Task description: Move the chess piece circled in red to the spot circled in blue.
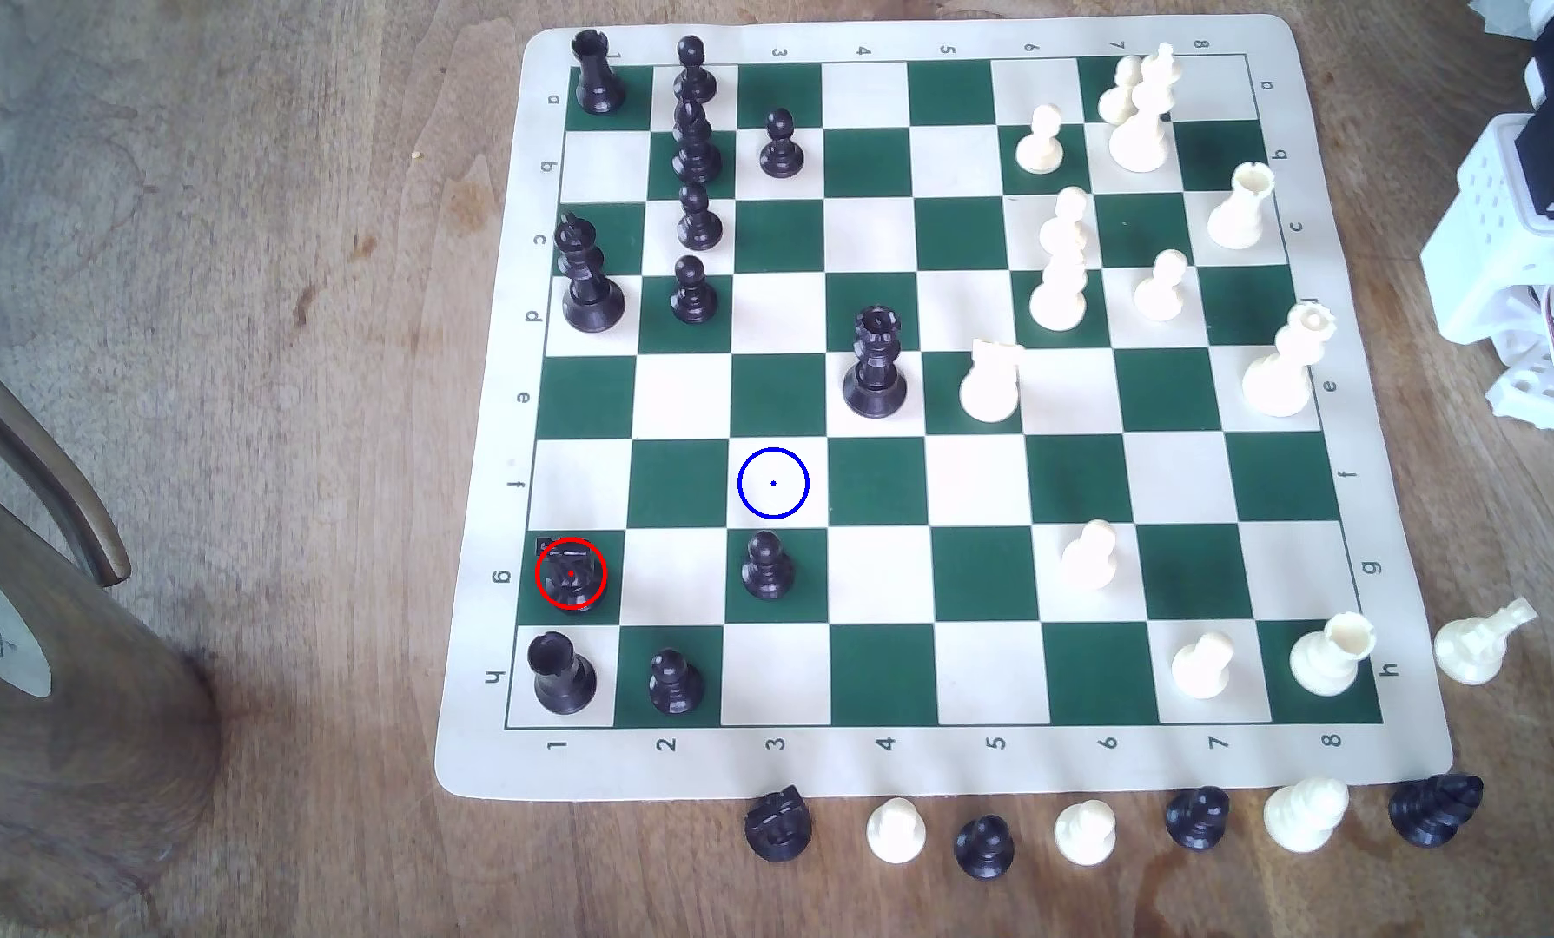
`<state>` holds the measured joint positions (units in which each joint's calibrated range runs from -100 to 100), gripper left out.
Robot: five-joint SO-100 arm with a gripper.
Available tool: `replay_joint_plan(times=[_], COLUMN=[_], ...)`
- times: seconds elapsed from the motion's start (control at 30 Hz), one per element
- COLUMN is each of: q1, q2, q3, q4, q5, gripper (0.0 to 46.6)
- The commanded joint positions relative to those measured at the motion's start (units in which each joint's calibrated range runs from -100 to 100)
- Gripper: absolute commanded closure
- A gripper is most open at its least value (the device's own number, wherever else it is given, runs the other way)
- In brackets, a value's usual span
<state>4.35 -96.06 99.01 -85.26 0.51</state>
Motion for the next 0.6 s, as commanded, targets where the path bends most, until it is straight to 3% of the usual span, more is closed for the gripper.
replay_joint_plan(times=[0.0, 0.3, 0.57], q1=[0.3, 0.3, 0.3], q2=[0.2, 0.2, 0.2], q3=[0.9, 0.9, 0.9], q4=[-1.1, 0.2, 11.8], q5=[-2.1, -1.6, -1.5], gripper=[42.7, 46.4, 46.4])
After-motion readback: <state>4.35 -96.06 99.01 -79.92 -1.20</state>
